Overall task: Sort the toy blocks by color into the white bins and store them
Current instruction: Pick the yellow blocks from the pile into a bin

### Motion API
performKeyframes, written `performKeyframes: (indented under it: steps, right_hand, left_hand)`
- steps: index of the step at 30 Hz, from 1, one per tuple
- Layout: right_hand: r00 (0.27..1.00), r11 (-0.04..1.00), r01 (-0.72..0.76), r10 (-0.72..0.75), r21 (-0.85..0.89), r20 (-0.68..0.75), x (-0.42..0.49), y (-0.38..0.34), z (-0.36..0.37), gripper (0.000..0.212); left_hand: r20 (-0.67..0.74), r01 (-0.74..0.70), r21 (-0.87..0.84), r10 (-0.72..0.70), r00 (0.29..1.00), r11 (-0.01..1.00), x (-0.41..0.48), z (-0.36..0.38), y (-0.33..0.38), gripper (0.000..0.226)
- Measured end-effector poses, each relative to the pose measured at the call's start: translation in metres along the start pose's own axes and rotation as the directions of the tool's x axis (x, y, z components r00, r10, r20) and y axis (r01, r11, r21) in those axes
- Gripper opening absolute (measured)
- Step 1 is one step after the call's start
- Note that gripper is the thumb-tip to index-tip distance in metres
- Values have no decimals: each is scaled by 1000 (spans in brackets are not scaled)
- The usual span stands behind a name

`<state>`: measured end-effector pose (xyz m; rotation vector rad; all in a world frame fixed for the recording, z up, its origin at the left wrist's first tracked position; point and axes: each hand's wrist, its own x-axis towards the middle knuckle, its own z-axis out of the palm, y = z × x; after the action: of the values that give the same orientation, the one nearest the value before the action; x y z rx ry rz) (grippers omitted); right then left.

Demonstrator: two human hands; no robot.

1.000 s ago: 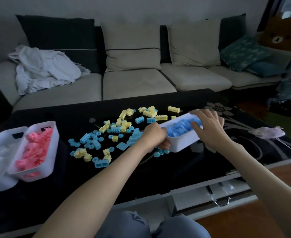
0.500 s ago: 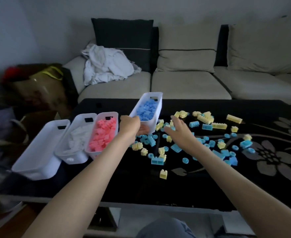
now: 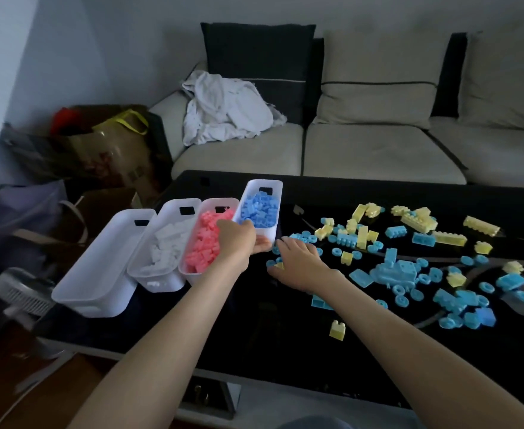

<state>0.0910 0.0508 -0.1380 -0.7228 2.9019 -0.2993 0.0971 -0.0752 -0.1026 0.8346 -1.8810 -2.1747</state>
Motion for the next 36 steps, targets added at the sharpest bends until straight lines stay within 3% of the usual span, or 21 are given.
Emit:
performKeyframes:
  steps: [6,12,21,24,27,29,31,33,36]
  right_hand:
    - [998,997,-4,9,-74,68,34,0,6,73]
    - [988,980,139,-128,-141,86,37,1,14,56]
    - [997,983,-76,80,-168,14,11,54,1,51]
    - [996,991,-83,84,-110,2,3,57,-5,51]
    - [997,994,-77,76,-76,-15,-4,57,-11,52]
    - [997,996,-72,72,-61,-13,-9,57,-12,52]
    - [998,997,-67,67,-25,-16,-14,59,-13,51]
    - [998,998,-58,58,3,-18,-19,60,-14,51]
    - [998,998,-61,61,34,-14,-28,61,-21,53]
  left_hand:
    - [-47,17,-61,-20,999,998,12,4,3,46]
    - [-50,14,-48,-16,999,999,18,4,1,49]
    - [-6,4,30,-4,1000,1000,5,10,-6,65]
    - [-3,44,54,-44,999,998,-5,13,-12,64]
    - [-7,12,197,-11,1000,980,-17,18,-12,56]
    - [-48,63,243,-53,997,968,-25,20,-6,61]
    - [-79,37,443,-2,997,896,-31,22,-3,68]
    - [-27,-95,676,153,988,731,-35,25,-6,64]
    - [88,-253,866,366,926,432,-42,30,-10,65]
